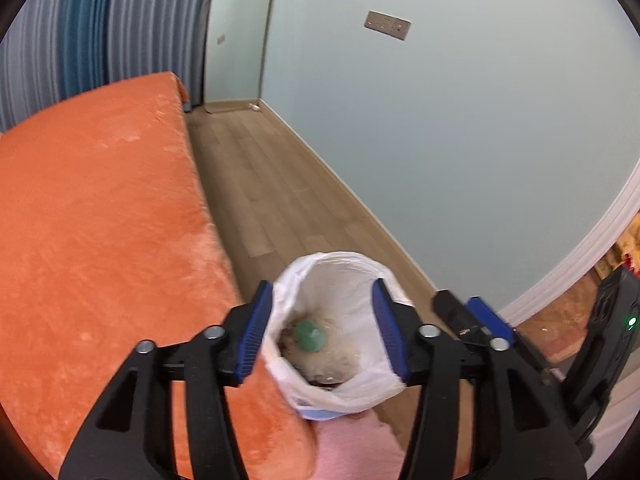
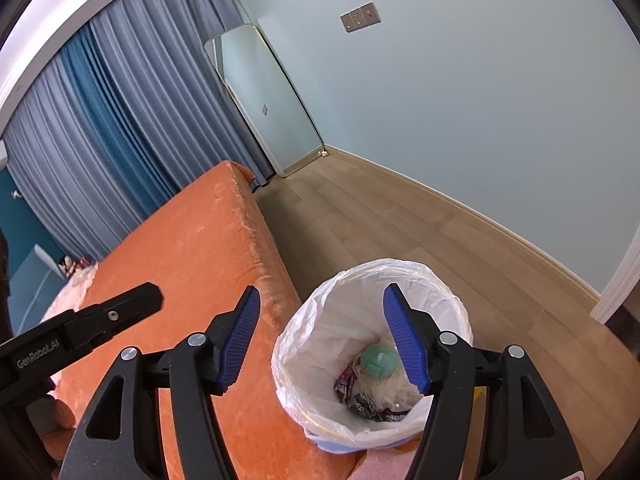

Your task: Collect trash

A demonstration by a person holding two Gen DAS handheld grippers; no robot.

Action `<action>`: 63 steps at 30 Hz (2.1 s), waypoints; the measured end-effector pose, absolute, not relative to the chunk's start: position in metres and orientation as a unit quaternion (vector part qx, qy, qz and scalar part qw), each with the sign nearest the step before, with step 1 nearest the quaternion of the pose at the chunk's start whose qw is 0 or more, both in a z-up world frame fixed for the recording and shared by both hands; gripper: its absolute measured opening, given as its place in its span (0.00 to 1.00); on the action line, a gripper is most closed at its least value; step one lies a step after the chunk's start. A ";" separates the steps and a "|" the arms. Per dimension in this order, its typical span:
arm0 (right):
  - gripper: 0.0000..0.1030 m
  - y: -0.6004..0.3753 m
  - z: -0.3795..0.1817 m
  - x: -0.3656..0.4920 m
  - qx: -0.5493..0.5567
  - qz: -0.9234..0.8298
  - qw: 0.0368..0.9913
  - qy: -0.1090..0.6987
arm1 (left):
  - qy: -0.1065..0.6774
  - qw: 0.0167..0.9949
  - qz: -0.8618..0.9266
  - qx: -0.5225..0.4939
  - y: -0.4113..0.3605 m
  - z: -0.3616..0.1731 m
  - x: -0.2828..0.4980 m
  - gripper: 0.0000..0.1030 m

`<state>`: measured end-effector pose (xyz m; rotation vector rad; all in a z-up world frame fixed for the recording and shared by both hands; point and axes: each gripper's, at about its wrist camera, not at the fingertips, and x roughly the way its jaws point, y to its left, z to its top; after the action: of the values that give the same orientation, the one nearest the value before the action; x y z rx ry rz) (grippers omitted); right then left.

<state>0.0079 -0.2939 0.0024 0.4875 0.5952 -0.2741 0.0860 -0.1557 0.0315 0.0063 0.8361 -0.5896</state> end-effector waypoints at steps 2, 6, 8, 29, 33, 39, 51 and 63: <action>0.66 -0.289 0.006 0.007 0.225 -0.131 0.919 0.296 | 0.395 0.878 -0.269 0.007 -0.145 0.034 0.082 0.50; 0.70 -0.271 0.011 0.000 0.185 -0.129 0.923 0.310 | 0.390 0.888 -0.245 0.016 -0.126 0.036 0.073 0.54; 0.73 -0.261 0.014 -0.004 0.168 -0.129 0.925 0.316 | 0.383 0.896 -0.224 0.030 -0.115 0.037 0.066 0.57; 0.93 -0.220 0.033 -0.030 0.085 -0.125 0.932 0.328 | 0.368 0.920 -0.126 0.048 -0.056 0.038 0.022 0.86; 0.93 -0.217 0.026 -0.031 0.077 -0.122 0.930 0.339 | 0.367 0.920 -0.121 0.063 -0.059 0.033 0.017 0.86; 0.93 -0.216 0.023 -0.036 0.069 -0.129 0.929 0.339 | 0.376 0.917 -0.122 0.052 -0.060 0.028 0.015 0.87; 0.93 -0.226 0.011 -0.041 0.073 -0.143 0.918 0.362 | 0.396 0.906 -0.136 0.061 -0.079 0.013 0.012 0.87; 0.93 -0.238 0.004 -0.045 0.073 -0.160 0.903 0.391 | 0.427 0.888 -0.153 0.076 -0.101 -0.003 0.011 0.87</action>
<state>-0.0449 -0.2384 0.0041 0.1517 0.8092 -0.3316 0.0107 -0.1006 -0.0030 0.1575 0.8877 -0.3185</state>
